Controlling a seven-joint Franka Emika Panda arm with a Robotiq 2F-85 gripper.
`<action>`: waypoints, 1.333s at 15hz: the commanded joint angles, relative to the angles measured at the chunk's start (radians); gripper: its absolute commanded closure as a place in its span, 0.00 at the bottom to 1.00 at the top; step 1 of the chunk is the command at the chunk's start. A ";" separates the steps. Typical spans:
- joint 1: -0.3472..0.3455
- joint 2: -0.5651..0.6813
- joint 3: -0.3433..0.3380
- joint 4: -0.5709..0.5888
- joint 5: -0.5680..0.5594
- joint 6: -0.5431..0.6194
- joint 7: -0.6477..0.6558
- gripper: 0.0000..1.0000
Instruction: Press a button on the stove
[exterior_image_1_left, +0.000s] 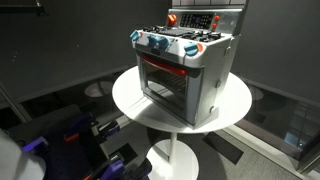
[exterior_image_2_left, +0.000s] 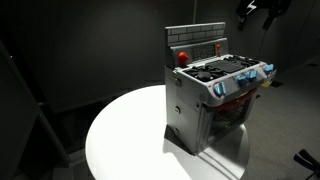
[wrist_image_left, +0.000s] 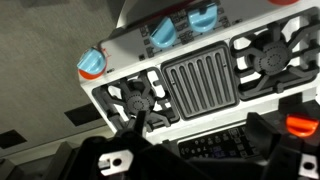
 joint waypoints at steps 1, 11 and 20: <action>0.002 0.112 -0.037 0.108 -0.054 -0.018 0.068 0.00; 0.030 0.349 -0.162 0.307 -0.099 -0.043 0.140 0.00; 0.074 0.487 -0.224 0.450 -0.084 -0.083 0.144 0.00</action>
